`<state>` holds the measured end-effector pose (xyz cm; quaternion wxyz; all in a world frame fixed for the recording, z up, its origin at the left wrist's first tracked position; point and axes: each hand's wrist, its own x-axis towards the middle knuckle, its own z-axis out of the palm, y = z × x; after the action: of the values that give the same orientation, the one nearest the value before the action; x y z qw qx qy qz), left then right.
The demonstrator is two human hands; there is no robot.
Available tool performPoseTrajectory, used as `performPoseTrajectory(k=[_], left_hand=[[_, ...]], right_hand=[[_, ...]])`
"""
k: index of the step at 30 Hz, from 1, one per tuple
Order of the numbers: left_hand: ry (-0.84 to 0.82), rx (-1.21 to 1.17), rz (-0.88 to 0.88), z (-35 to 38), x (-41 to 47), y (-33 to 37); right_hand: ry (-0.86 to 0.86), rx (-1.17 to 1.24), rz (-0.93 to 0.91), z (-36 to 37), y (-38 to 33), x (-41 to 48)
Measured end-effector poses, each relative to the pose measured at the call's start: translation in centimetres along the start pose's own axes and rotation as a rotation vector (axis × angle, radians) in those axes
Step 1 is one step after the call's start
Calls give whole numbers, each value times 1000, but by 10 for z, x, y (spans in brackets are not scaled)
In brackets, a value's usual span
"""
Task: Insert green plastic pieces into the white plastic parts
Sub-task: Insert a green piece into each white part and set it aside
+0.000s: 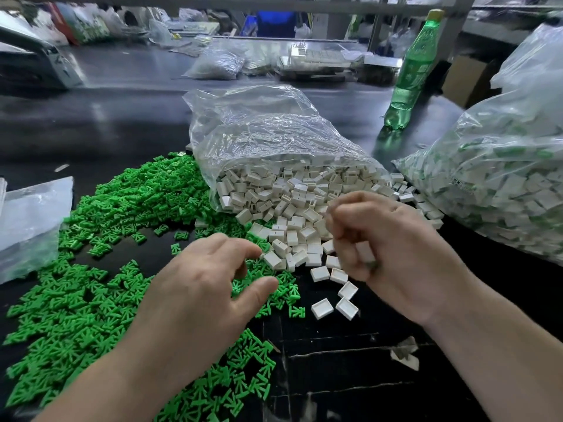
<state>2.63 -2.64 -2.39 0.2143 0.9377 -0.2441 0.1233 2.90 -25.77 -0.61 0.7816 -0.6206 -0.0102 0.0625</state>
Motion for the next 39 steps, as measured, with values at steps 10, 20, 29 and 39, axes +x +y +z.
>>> performPoseTrajectory(k=[10, 20, 29, 39], left_hand=[[-129, 359, -23, 5, 6, -1], [11, 35, -58, 6, 9, 1], [109, -562, -282, 6, 5, 1], [24, -794, -270, 9, 6, -3]], right_hand=[[-54, -1669, -184, 19, 25, 8], [-108, -1639, -231, 16, 30, 13], [-2, -1556, -290, 12, 27, 12], [-82, -1682, -178, 16, 26, 11]])
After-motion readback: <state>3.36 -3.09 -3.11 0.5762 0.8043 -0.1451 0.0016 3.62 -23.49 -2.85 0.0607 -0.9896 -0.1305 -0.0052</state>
